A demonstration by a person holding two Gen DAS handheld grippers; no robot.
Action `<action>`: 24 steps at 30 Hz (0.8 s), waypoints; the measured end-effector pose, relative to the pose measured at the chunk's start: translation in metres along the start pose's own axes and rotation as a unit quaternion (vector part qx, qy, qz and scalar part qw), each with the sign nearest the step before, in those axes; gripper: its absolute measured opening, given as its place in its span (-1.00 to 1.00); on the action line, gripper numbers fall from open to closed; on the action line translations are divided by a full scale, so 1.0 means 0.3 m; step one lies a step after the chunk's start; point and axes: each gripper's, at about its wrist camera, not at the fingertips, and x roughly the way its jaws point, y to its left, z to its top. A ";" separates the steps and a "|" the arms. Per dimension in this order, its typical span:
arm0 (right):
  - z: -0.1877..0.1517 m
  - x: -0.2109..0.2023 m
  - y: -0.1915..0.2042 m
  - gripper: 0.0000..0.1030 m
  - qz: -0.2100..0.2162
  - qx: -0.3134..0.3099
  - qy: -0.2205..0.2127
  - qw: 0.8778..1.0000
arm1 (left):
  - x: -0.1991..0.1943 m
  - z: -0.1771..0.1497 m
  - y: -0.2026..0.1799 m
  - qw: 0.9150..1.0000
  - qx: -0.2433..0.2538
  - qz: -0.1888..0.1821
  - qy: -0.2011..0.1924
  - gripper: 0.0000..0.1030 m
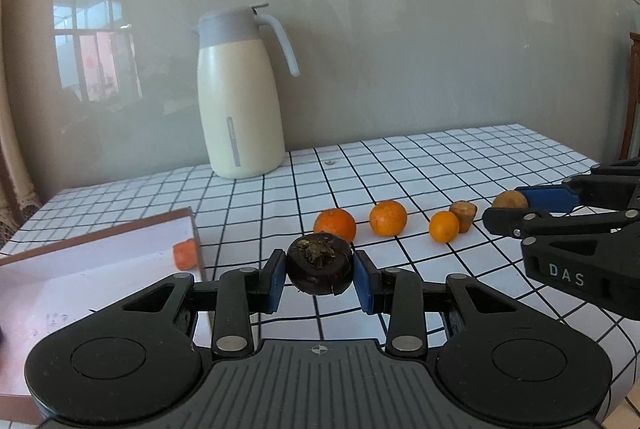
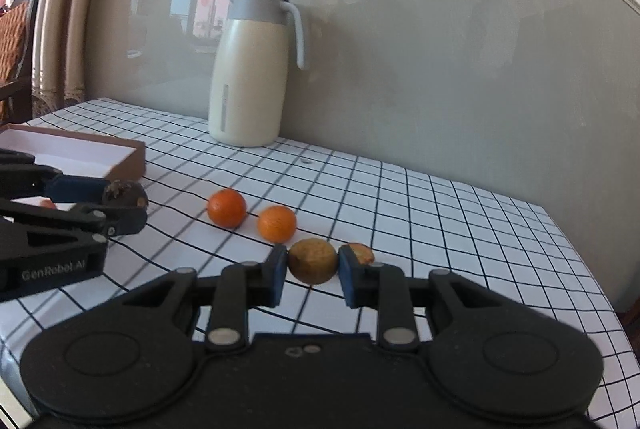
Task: Organize fruits
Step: 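Carry the dark fruit and brown kiwi in both tools over the box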
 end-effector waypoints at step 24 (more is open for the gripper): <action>0.041 -0.107 0.151 -0.63 0.085 -0.050 -0.055 0.994 | -0.211 -0.085 0.135 0.998 -0.008 0.051 -0.039 -0.30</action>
